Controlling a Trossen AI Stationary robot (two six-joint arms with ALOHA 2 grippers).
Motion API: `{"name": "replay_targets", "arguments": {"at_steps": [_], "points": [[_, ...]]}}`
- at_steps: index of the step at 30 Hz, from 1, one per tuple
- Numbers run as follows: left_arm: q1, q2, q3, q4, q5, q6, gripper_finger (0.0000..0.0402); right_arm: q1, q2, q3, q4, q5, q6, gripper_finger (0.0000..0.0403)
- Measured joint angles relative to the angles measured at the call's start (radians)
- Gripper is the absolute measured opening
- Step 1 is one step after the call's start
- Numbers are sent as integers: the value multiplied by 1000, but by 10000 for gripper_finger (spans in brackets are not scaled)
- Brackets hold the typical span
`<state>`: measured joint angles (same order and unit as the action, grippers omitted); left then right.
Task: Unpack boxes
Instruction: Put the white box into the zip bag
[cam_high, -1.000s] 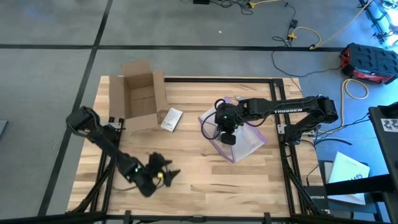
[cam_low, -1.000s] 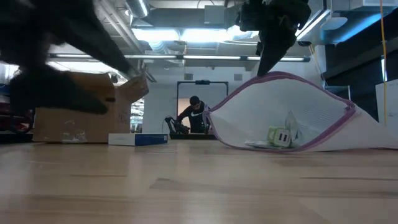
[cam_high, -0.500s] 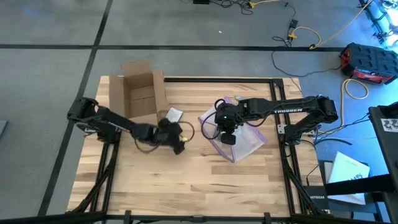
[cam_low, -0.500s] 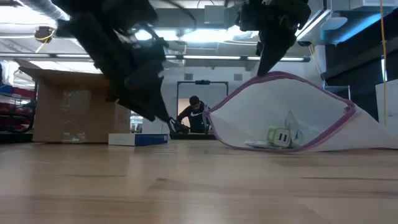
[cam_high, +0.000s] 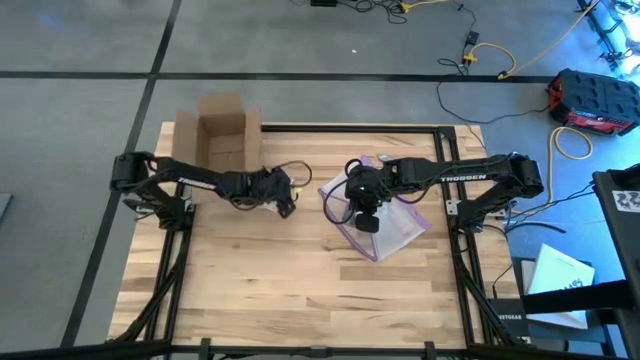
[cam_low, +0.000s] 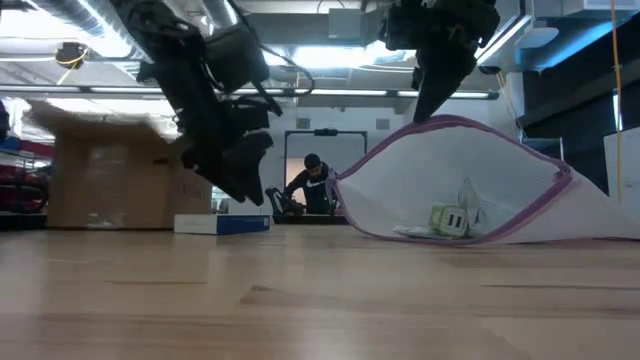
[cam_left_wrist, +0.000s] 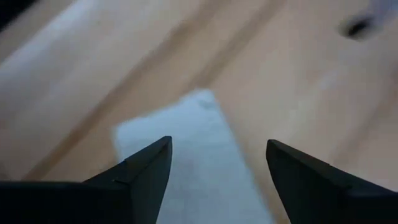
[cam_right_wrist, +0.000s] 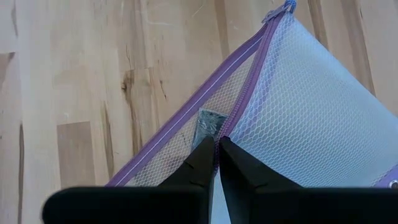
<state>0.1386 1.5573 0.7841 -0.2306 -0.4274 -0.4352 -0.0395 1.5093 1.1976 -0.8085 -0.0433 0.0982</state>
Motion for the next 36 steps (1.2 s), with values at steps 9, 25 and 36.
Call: {"name": "replay_targets", "arguments": {"at_steps": [9, 25, 36], "points": [[37, 39, -1, 10, -10, -202, 238, 0, 0, 0, 0, 0, 0, 10], [-75, 76, 2, 20, 43, -373, 238, 0, 0, 0, 4, 0, 0, 10], [-235, 35, 1, 65, 363, -256, 237, 0, 0, 0, 4, 1, 0, 10]]}}
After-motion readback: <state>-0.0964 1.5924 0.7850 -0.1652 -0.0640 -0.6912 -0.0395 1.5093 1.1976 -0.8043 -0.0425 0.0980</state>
